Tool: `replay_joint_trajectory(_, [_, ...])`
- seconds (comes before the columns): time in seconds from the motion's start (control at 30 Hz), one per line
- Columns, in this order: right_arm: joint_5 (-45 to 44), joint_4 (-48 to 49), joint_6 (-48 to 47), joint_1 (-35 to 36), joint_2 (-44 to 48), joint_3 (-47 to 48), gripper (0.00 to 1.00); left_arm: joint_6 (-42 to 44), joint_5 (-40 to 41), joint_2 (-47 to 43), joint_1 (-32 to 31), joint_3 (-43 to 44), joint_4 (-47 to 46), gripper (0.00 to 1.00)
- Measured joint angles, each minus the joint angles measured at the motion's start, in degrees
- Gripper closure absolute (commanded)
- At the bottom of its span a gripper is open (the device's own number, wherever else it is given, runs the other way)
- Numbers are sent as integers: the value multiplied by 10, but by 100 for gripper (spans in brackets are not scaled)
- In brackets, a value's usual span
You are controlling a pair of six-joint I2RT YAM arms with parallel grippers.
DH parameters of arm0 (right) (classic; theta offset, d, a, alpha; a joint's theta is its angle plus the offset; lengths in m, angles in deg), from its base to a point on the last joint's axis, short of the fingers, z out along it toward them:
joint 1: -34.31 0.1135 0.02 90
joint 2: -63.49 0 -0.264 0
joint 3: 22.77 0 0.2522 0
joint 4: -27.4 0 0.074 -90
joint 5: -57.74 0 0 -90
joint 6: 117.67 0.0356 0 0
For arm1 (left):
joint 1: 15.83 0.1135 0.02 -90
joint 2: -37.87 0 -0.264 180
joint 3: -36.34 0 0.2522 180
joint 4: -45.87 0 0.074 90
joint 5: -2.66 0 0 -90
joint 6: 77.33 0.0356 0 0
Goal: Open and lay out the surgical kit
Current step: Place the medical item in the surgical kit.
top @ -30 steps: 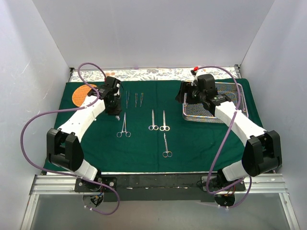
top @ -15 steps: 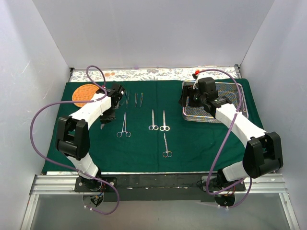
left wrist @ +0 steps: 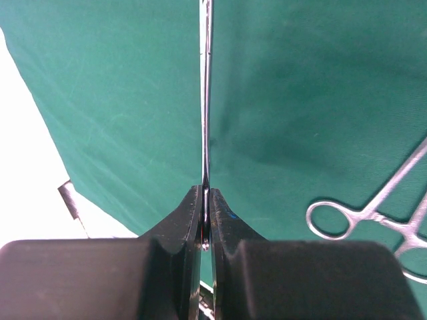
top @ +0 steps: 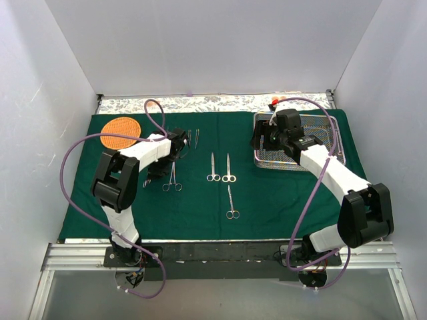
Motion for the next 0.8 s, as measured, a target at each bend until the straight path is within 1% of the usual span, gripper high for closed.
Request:
replay_joint_trajectory(0.13, [0, 0, 0, -2, 0, 0, 20, -13, 9, 13, -1, 0, 19, 100])
replay_joint_trajectory(0.33, [2, 0, 0, -2, 0, 0, 20, -23, 18, 31, -5, 0, 41, 92])
replay_joint_trajectory(0.53, [4, 0, 1, -2, -2, 0, 21, -29, 9, 33, -11, 1, 41, 92])
replay_joint_trajectory(0.7, [6, 0, 1, -4, -2, 0, 21, -33, 9, 45, -31, 10, 45, 94])
replay_joint_trajectory(0.8, [6, 0, 1, -5, -2, 0, 21, -33, 12, 57, -42, 21, 48, 93])
